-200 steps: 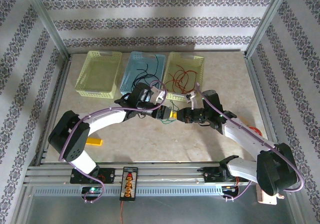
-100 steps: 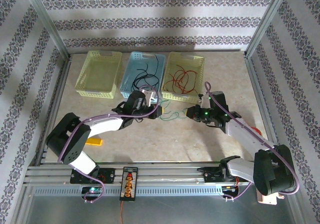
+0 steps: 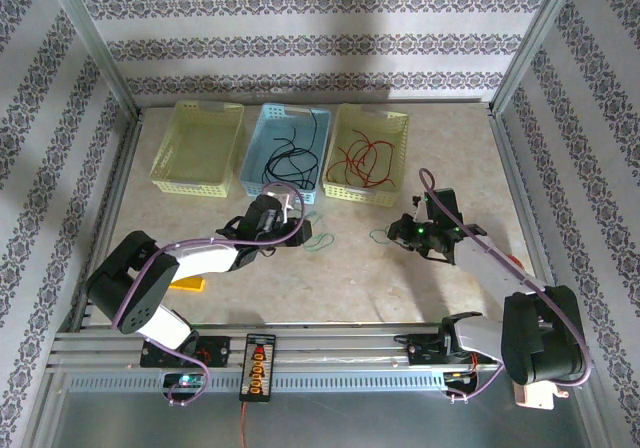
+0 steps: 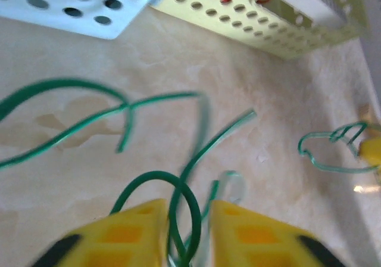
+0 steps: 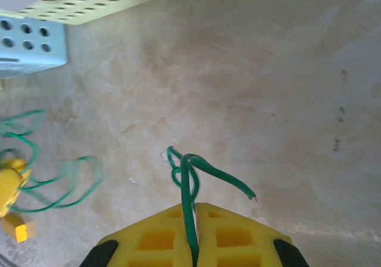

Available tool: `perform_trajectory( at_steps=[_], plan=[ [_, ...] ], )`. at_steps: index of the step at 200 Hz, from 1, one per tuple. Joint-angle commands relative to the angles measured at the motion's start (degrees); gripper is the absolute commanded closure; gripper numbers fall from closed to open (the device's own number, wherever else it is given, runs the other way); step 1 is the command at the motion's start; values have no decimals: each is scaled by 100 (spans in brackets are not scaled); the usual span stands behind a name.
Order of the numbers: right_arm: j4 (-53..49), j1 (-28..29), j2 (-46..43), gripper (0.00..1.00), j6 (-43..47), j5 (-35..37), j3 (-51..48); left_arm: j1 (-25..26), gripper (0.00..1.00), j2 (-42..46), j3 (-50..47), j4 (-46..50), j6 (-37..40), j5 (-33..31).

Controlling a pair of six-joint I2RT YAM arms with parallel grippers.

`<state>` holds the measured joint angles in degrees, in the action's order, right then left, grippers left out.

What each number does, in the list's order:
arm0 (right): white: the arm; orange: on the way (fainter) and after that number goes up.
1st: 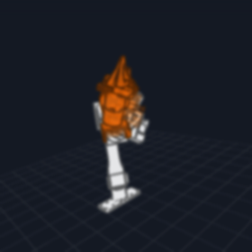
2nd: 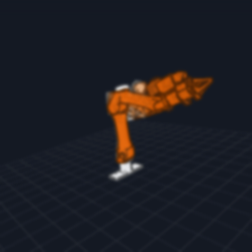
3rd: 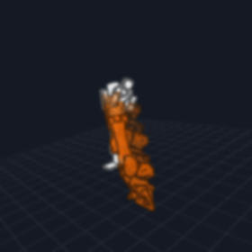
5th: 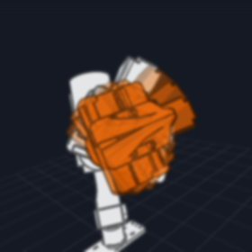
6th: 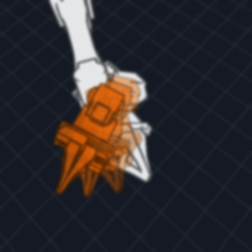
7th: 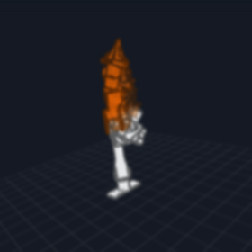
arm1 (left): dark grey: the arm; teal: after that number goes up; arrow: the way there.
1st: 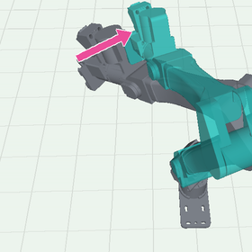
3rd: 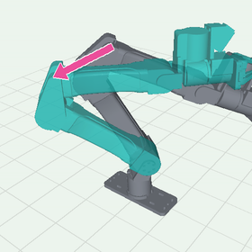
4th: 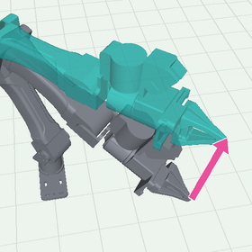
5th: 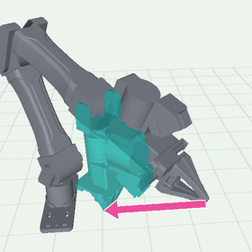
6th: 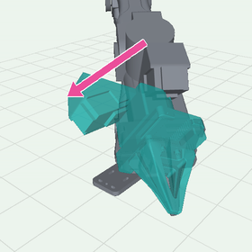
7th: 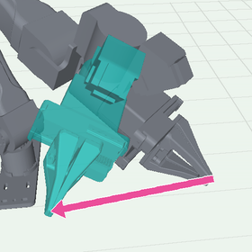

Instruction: Untangle the cables

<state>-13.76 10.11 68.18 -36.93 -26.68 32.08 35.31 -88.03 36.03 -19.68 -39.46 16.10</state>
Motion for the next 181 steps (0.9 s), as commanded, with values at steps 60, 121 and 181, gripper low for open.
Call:
perform_trajectory(
  at_steps=[60,121,181],
  plan=[
    [1008,799,-662,99,663,-1568,97,185,30,247,419,-408,385,1512],
    [1598,925,-427,100,372,-2438,226,300,37,61,935,-141,614,2380],
    [1763,994,-363,100,214,-2444,308,327,83,-259,1096,-260,570,2426]
  ],
)
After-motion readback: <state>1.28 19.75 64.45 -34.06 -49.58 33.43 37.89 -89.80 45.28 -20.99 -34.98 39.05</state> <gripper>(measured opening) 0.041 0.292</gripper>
